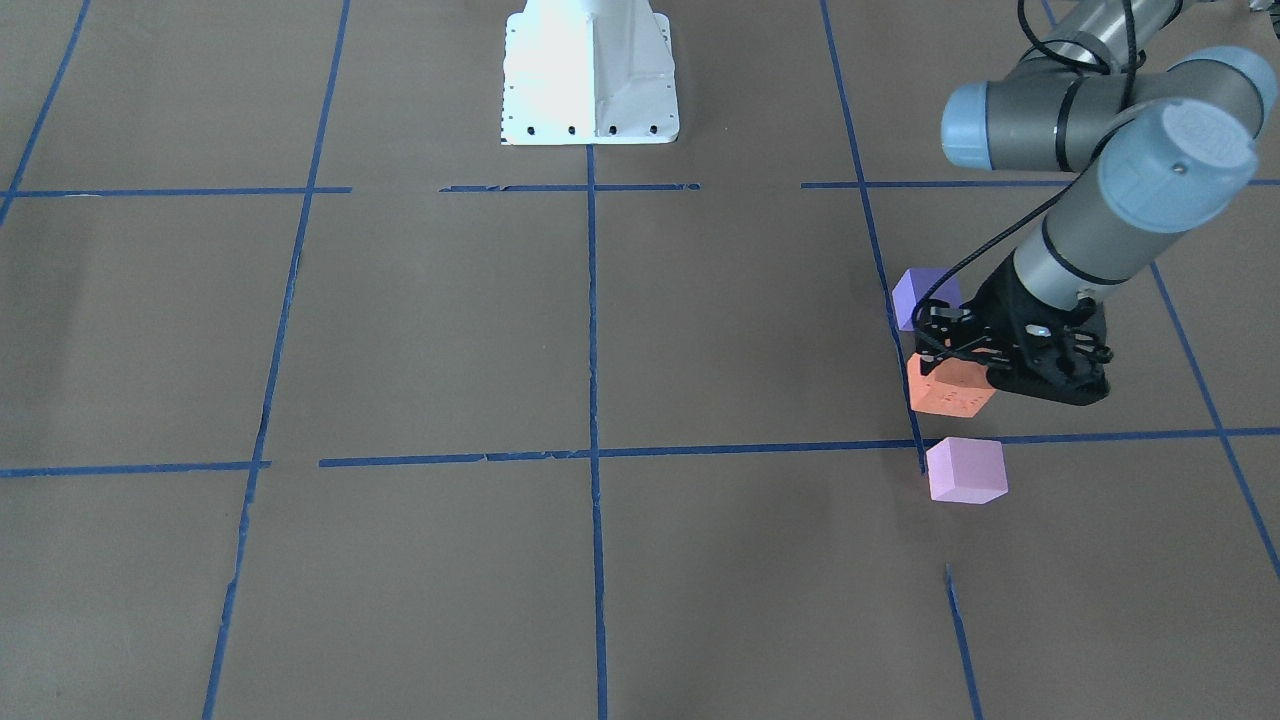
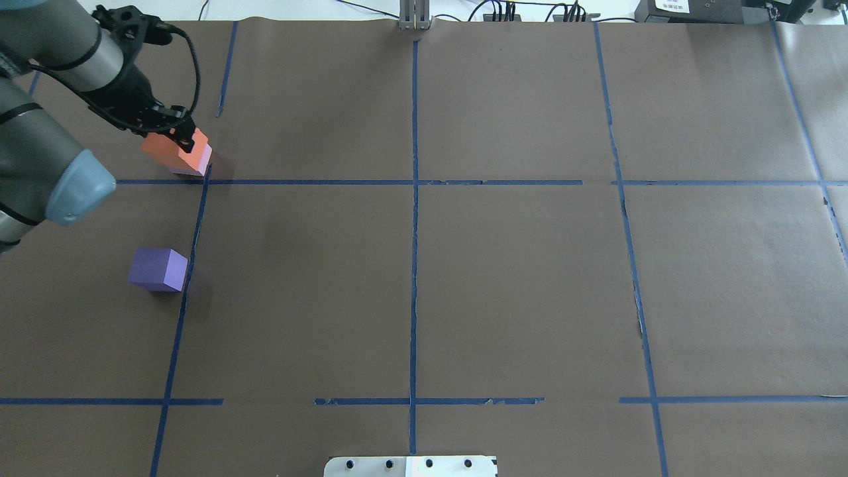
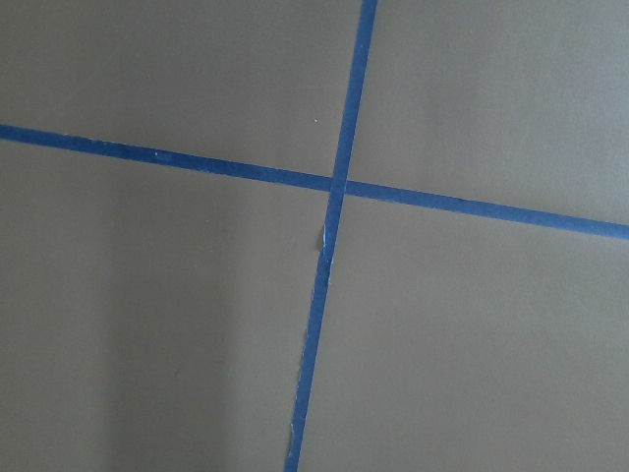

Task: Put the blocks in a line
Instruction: 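Lift the orange cube with the left gripper and carry it beside the pink cube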

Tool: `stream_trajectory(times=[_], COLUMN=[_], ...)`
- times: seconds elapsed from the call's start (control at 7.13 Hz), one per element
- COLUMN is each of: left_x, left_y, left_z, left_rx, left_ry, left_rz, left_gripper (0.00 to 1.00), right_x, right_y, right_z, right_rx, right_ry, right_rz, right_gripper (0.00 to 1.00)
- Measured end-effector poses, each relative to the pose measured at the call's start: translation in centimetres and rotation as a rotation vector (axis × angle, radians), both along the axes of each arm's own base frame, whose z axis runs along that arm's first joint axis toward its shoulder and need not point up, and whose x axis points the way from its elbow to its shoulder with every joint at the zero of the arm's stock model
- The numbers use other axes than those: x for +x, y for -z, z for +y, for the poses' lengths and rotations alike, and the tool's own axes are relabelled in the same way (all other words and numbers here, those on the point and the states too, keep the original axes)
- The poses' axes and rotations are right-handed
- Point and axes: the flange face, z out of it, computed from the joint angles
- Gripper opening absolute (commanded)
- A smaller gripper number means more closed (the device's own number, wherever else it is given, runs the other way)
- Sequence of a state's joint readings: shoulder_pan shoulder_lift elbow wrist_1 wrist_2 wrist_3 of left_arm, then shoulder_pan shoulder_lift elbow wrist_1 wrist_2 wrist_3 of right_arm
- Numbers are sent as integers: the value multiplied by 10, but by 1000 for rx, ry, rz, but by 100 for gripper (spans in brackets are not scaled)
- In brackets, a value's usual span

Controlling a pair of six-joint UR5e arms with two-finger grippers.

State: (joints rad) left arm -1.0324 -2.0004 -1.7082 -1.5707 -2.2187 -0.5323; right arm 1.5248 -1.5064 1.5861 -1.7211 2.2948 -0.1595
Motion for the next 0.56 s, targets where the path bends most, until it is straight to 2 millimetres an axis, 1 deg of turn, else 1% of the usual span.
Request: stream_trajectory(times=[0.14, 0.28, 0.42, 0.56], left_x=[-24, -34, -33, -28], left_y=[-21, -36, -51, -69], left_z=[1, 3, 5, 7], left_rx=[-6, -21, -50, -86], left_ry=[7, 5, -5, -22], left_rz=[-19, -32, -41, -43], left_gripper=[13, 13, 13, 13], right_x=[0, 0, 0, 0], right_y=[0, 0, 0, 0], right_z=[0, 0, 0, 0], right_rx=[0, 0, 0, 0], right_ry=[0, 0, 0, 0], right_rz=[0, 0, 0, 0], right_gripper=[100, 100, 100, 100])
